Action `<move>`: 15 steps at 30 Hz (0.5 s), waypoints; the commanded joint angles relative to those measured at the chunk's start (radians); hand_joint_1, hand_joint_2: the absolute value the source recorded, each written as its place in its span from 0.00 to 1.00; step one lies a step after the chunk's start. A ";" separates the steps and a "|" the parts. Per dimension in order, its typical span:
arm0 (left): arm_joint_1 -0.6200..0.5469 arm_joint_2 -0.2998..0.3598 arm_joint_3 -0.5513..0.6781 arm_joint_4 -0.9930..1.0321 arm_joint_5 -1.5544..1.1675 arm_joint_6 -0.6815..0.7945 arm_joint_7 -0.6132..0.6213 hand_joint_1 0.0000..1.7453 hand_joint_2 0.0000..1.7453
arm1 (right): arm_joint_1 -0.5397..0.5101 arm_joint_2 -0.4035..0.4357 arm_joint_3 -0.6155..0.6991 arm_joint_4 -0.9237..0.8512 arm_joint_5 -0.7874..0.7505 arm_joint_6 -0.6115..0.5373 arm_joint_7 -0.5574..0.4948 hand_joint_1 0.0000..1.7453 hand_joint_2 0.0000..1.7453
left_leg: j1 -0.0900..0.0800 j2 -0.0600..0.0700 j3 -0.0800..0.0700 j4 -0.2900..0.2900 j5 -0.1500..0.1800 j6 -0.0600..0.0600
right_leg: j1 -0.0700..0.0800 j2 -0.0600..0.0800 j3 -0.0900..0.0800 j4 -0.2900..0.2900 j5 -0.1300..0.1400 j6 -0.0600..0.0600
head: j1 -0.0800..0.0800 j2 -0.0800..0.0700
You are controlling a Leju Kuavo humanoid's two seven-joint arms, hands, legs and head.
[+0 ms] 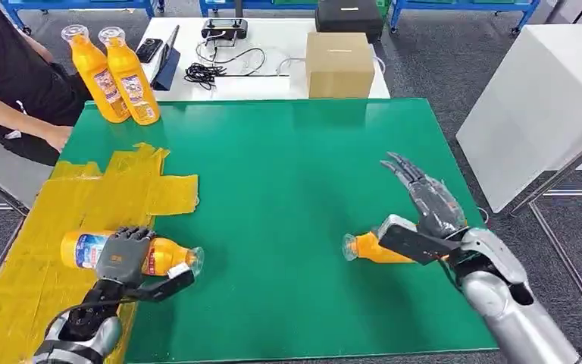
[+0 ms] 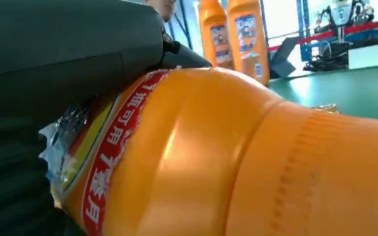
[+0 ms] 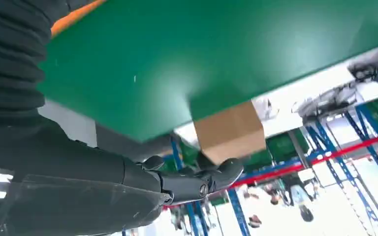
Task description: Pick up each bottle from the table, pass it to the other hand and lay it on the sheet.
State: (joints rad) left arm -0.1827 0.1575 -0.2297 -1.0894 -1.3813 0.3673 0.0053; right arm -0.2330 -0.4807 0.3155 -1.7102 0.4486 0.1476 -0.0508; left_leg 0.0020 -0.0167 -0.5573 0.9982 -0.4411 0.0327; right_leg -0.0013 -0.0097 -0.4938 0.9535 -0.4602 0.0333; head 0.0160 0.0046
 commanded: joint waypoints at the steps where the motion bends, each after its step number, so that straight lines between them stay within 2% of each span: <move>1: -0.066 0.018 -0.089 0.224 -0.014 -0.033 0.044 0.00 1.00 | -0.091 -0.131 0.048 0.031 0.019 0.017 0.038 0.00 1.00 | -0.001 0.000 0.004 0.000 0.001 -0.001 | -0.001 0.000 0.002 0.001 0.000 0.000 | 0.000 0.000; 2: -0.069 0.023 -0.091 0.233 -0.013 -0.025 0.044 0.00 0.00 | -0.100 -0.154 0.045 0.031 0.013 0.032 0.043 0.00 1.00 | -0.001 0.001 0.002 0.000 0.002 -0.001 | -0.001 0.000 -0.001 0.001 0.002 0.000 | 0.000 0.000; 6: -0.067 0.031 -0.072 0.214 -0.003 0.019 0.052 0.00 0.00 | -0.099 -0.294 0.010 0.027 -0.046 0.119 0.060 0.00 1.00 | -0.001 -0.005 0.004 0.000 0.004 0.000 | -0.001 -0.005 -0.004 0.001 0.001 0.000 | 0.000 0.000; 9: -0.051 0.027 -0.046 0.156 0.084 0.051 -0.016 0.00 0.00 | -0.082 -0.357 -0.010 0.050 -0.075 0.168 0.060 0.00 1.00 | -0.001 -0.004 0.000 0.000 0.007 0.000 | -0.001 -0.005 -0.009 0.001 0.003 0.000 | 0.000 0.000; 13: -0.031 0.042 -0.032 0.067 0.206 0.026 -0.081 0.00 0.00 | -0.064 -0.430 0.028 0.077 -0.088 0.238 0.077 0.00 1.00 | -0.001 -0.002 0.001 -0.001 0.006 0.000 | -0.001 -0.003 0.002 0.000 0.004 0.002 | 0.000 0.000; 15: -0.024 0.039 -0.011 0.027 0.318 0.006 -0.148 0.00 0.00 | -0.056 -0.429 0.041 0.084 -0.086 0.237 0.074 0.00 1.00 | 0.000 -0.003 0.000 0.000 0.008 0.000 | 0.000 -0.004 0.001 0.000 0.006 0.001 | 0.000 0.000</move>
State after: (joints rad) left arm -0.2361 0.1899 -0.2613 -0.9994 -1.2377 0.4208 -0.0449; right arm -0.2794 -0.8196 0.2945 -1.7022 0.3735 0.3478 0.0164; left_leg 0.0016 -0.0225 -0.5558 0.9987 -0.4328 0.0340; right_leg -0.0017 -0.0164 -0.4905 0.9543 -0.4550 0.0340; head 0.0160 0.0046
